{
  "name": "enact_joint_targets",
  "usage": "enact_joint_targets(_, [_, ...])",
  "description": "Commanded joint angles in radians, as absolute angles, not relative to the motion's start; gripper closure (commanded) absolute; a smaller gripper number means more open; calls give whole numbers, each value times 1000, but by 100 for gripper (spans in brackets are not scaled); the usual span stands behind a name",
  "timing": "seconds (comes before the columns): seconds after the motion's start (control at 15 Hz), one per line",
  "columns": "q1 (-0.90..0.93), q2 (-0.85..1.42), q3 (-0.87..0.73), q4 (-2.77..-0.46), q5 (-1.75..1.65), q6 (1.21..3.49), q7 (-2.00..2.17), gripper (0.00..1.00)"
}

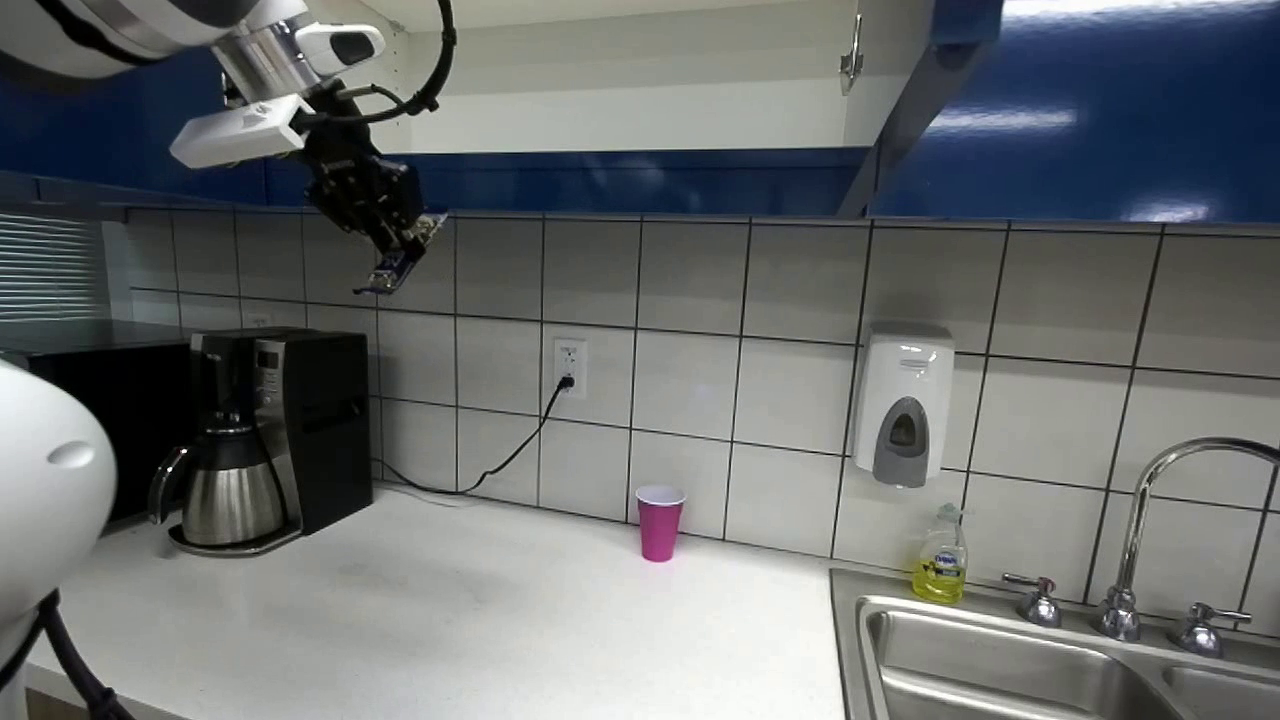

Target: Put the chocolate bar inside the cabinet

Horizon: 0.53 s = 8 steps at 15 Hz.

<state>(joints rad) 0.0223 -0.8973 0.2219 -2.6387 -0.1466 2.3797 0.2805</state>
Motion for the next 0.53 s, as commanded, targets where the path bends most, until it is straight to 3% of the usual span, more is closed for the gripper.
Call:
enact_joint_targets(0.0, [4,-960,247,-2591,-131,2319,310,92])
enact_joint_targets(0.47, [-28,-931,229,-2450,-126,2315,316,92])
